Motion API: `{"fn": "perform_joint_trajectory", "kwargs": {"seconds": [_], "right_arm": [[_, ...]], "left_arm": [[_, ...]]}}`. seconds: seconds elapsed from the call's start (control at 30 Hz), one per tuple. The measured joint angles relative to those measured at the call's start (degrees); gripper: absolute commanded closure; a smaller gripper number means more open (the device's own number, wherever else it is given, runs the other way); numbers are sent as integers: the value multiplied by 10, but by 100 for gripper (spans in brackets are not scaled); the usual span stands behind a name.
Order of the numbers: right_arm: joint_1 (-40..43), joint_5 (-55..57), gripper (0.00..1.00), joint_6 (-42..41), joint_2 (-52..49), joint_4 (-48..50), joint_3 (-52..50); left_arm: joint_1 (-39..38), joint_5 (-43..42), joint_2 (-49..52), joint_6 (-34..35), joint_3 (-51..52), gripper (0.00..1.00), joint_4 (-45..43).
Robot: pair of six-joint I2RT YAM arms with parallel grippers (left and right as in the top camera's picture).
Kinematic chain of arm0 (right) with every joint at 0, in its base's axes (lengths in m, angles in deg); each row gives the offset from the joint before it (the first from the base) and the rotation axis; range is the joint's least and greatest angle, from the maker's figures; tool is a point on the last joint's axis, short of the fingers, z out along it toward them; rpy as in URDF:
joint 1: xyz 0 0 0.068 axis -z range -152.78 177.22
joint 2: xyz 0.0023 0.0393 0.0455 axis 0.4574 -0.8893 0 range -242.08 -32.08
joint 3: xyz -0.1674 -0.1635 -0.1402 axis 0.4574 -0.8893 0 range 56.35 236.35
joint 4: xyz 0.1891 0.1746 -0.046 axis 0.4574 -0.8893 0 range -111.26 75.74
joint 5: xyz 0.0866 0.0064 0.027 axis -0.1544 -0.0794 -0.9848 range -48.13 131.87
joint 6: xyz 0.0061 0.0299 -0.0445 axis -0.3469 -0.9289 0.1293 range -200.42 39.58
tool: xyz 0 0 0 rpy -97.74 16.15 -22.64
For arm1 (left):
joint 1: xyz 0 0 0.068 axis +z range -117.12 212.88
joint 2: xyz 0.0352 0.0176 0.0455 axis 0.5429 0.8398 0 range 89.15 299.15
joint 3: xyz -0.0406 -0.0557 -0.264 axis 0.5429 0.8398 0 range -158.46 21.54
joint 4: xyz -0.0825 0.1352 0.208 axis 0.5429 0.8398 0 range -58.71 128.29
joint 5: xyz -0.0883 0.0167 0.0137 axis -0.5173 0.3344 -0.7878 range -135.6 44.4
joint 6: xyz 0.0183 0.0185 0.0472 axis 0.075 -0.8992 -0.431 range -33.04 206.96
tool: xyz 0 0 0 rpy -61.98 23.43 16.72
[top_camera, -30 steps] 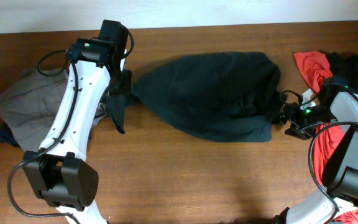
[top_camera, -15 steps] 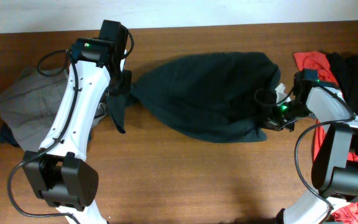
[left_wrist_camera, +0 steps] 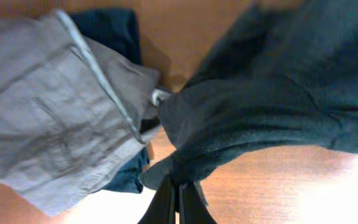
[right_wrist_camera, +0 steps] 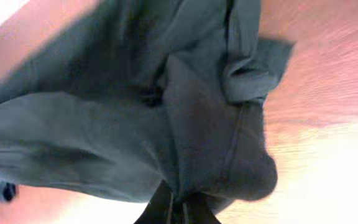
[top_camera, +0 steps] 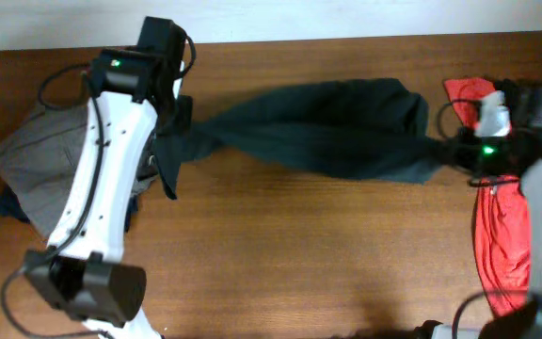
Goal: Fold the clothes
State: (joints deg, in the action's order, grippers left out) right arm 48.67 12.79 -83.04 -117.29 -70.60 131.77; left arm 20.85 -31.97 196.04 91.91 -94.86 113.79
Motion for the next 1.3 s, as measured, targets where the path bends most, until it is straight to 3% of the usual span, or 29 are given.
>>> {"fn": "perform_joint_trajectory", "kwargs": {"seconds": [0.2, 0.6, 0.87, 1.1, 1.3], "right_arm": [[28, -2, 92, -2, 27, 0, 2], [24, -11, 89, -11, 20, -16, 2], [-42, -12, 88, -30, -63, 11, 2], [-43, -7, 70, -54, -151, 108, 2], [-38, 1, 59, -62, -155, -1, 1]], "left_arm": [[0, 8, -65, 0, -14, 100, -10], [0, 4, -68, 0, -14, 100, -37], [0, -16, 7, -2, -14, 100, -43], [0, -18, 89, -6, -14, 100, -43], [0, -18, 90, -9, -14, 100, -43]]}}
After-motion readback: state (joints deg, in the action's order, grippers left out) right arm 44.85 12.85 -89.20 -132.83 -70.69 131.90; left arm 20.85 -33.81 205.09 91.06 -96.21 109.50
